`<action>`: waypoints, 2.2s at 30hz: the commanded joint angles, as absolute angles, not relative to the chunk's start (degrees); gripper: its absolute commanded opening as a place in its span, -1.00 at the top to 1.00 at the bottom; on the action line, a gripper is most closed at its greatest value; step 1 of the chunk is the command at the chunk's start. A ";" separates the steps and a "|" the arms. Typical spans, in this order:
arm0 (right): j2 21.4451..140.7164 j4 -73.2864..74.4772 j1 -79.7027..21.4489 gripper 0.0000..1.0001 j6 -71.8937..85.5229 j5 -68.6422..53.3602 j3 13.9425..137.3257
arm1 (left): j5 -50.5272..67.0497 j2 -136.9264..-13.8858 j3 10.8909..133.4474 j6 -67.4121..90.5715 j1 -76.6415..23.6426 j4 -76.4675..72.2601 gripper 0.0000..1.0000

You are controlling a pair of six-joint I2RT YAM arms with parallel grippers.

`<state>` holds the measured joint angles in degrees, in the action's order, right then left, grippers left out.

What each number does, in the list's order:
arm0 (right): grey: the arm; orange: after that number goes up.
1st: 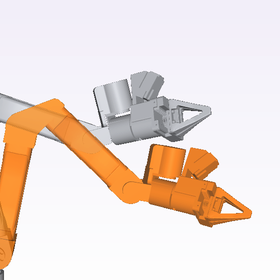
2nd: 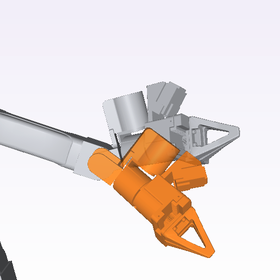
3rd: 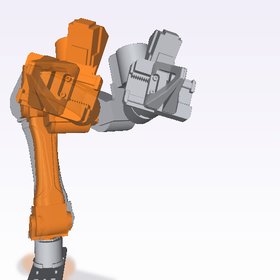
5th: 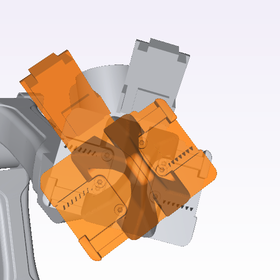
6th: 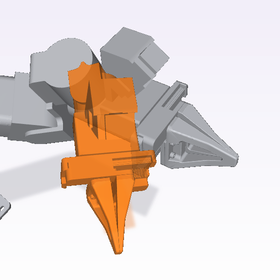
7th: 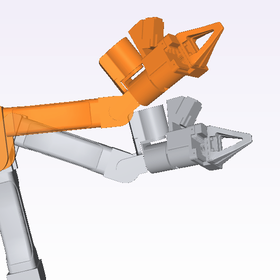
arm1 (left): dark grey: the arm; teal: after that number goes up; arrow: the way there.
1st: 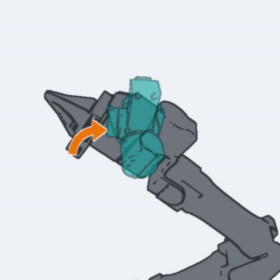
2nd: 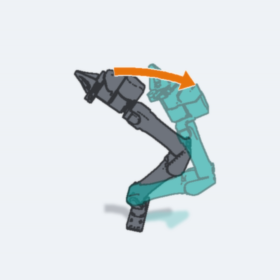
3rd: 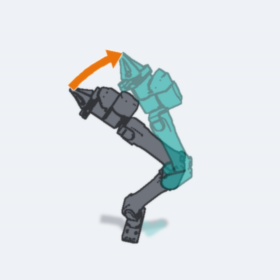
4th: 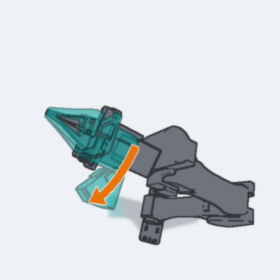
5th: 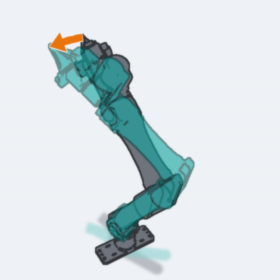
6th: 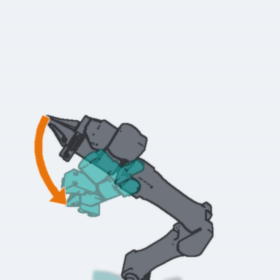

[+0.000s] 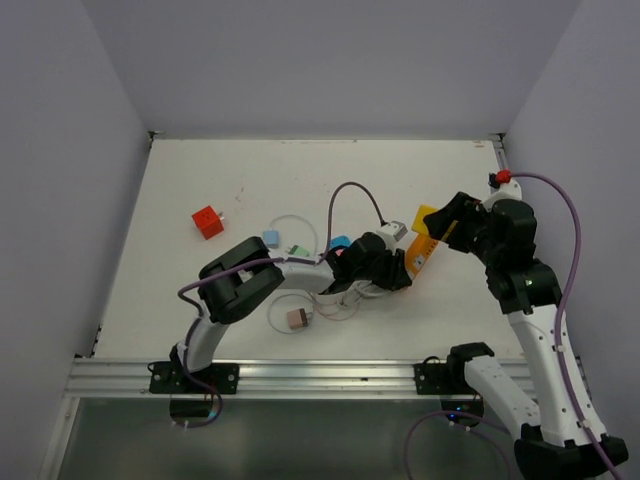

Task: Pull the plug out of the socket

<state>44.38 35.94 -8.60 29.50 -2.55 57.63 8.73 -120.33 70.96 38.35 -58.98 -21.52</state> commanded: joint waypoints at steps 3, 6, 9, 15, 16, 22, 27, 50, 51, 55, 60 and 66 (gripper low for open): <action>46.75 32.61 -8.44 1.00 28.04 -4.57 56.87 | 9.58 -119.80 72.16 37.35 -58.54 -23.91 -0.02; 48.33 32.17 -8.53 1.00 27.95 -5.36 55.99 | 9.06 -117.87 70.24 37.09 -58.54 -23.99 -0.33; 50.61 31.99 -8.61 1.00 27.69 -6.41 55.37 | 6.34 -114.18 67.86 36.30 -58.45 -23.38 -0.63; 55.19 29.89 -8.70 1.00 27.69 -8.44 55.11 | -1.30 -104.08 61.80 35.25 -56.96 -19.25 -0.99; 57.11 29.19 -8.61 1.00 27.60 -8.70 55.19 | -2.28 -101.10 60.74 35.07 -56.61 -18.64 -0.99; 65.64 26.28 -11.59 1.00 27.33 -8.44 55.11 | -10.36 -88.63 53.80 34.45 -53.53 -12.67 -0.99; 73.55 23.21 -17.83 1.00 27.25 -2.47 55.28 | -17.13 -77.03 49.05 33.84 -49.84 -4.50 -0.99; 85.36 27.33 -27.07 -0.98 25.05 6.15 62.40 | -33.57 -44.21 45.43 25.93 -34.10 24.26 -1.00; 84.21 27.94 -27.07 -0.98 25.05 6.24 63.10 | -33.92 -43.86 45.87 25.49 -34.19 24.43 -1.00; 78.41 31.54 -27.07 -0.98 24.96 8.34 64.68 | -36.12 -42.81 49.03 24.00 -34.10 26.45 -1.00; 69.98 35.50 -27.07 -0.98 23.73 14.75 67.58 | -40.77 -39.39 52.73 21.54 -34.10 28.38 -1.00; 58.20 39.02 -27.07 -0.98 21.10 24.68 71.71 | -45.79 -34.73 58.44 16.01 -34.10 29.97 -1.00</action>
